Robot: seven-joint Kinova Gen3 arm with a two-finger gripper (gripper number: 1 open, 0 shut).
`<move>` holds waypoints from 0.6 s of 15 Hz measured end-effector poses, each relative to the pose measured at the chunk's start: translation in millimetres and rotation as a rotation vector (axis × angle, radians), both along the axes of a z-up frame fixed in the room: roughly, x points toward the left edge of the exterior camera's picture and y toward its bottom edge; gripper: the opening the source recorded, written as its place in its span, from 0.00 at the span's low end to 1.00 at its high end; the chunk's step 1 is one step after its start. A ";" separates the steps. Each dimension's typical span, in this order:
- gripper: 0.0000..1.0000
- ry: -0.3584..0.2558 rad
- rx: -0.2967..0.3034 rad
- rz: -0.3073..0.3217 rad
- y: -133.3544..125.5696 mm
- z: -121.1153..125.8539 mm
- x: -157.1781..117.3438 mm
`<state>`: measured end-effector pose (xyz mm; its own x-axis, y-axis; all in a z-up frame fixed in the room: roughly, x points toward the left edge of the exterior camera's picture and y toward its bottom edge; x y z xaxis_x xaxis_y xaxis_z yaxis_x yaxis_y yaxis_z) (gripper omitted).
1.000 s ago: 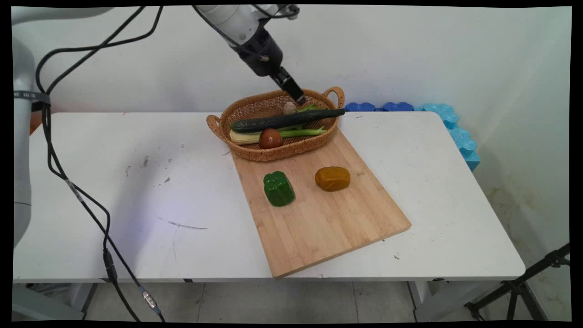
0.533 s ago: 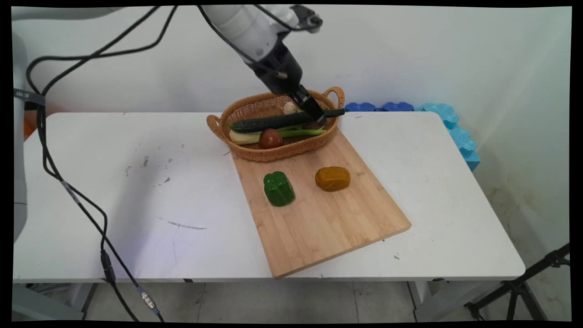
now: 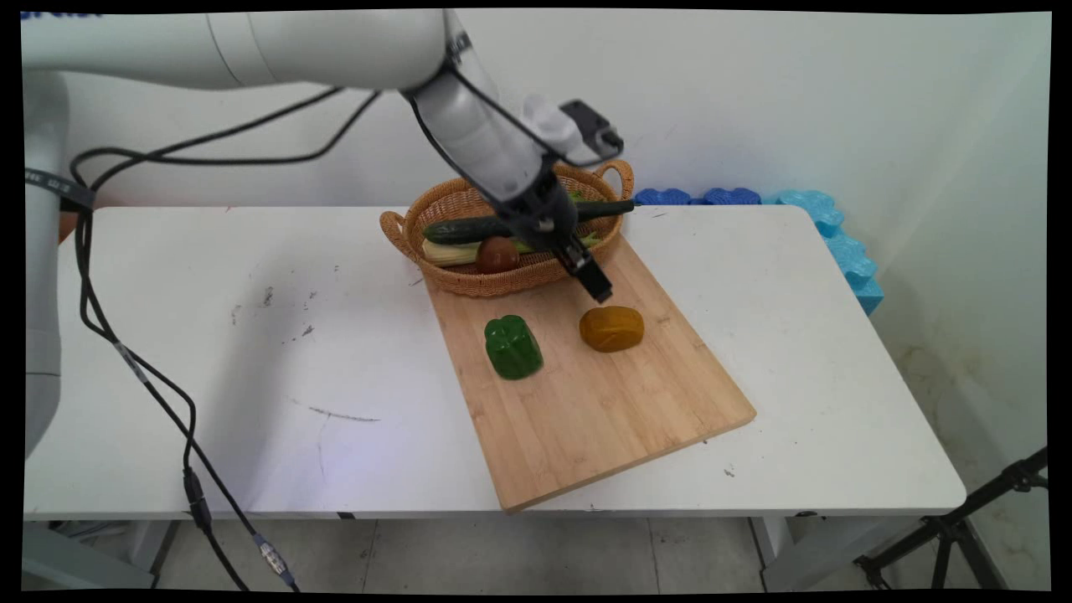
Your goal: Pick up the potato from the cutting board
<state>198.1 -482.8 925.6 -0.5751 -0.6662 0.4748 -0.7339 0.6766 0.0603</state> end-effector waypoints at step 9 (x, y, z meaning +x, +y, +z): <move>1.00 -0.030 -0.039 -0.067 -4.0 -60.2 -27.2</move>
<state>170.9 -486.8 865.4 -0.6325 -0.6069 0.4812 -0.6877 0.7259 0.0116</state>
